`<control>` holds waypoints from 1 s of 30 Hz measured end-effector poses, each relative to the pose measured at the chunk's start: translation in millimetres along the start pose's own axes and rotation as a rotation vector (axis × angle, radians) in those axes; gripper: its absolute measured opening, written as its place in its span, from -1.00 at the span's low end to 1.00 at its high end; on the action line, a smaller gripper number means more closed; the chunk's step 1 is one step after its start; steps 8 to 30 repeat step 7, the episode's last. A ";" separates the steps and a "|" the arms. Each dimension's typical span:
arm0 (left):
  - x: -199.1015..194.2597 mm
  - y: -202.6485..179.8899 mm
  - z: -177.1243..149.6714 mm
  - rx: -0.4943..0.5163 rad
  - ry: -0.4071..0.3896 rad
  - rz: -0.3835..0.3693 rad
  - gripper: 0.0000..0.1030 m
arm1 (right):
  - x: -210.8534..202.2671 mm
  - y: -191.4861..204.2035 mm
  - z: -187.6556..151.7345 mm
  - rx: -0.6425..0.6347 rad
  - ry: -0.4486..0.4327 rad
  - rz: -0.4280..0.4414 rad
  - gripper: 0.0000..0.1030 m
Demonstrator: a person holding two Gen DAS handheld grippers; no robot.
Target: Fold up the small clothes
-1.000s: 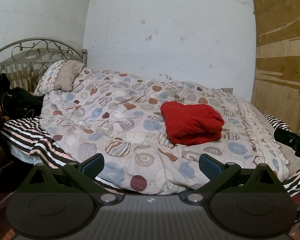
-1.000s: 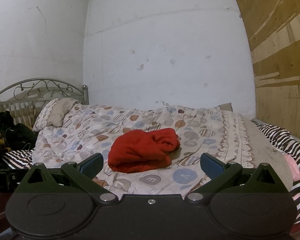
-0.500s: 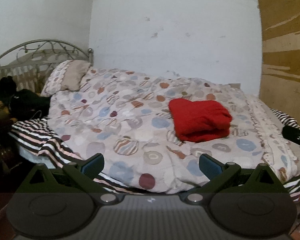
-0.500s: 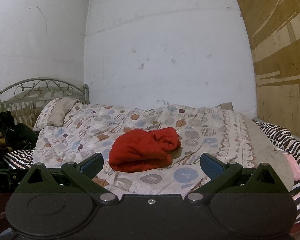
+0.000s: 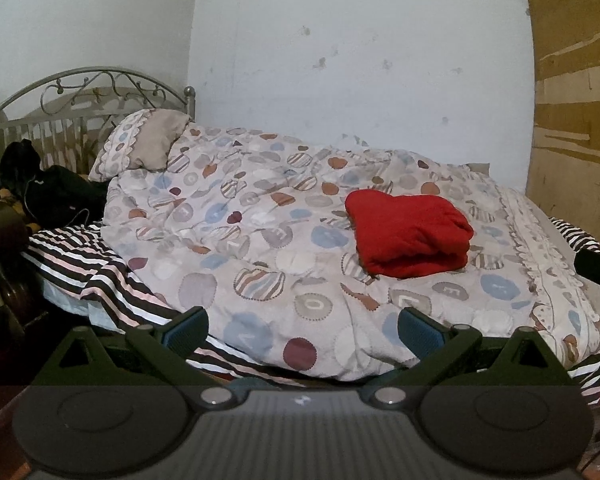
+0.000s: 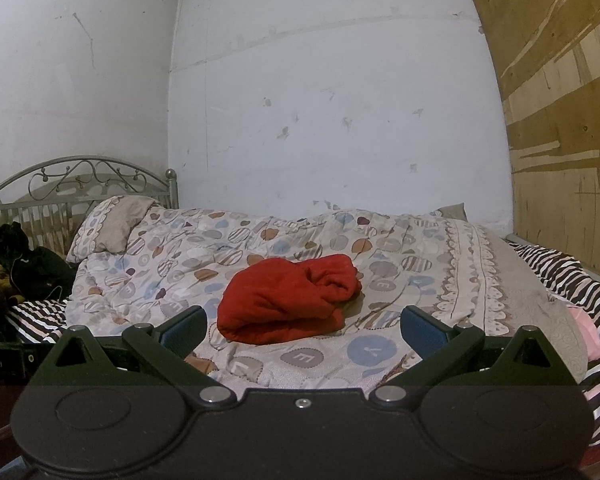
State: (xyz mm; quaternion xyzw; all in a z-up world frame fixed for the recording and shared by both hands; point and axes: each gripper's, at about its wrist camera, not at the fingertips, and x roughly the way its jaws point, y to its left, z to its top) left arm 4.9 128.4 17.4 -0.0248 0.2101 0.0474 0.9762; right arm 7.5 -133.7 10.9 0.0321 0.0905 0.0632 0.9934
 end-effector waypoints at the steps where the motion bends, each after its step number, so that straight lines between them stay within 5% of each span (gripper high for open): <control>1: 0.2 -0.1 -0.2 0.002 -0.001 0.002 0.99 | 0.2 -0.1 0.1 0.000 0.000 -0.001 0.99; 30: 0.2 0.3 -0.8 0.004 -0.003 0.004 0.99 | 0.1 -0.1 0.1 0.001 0.002 0.000 0.99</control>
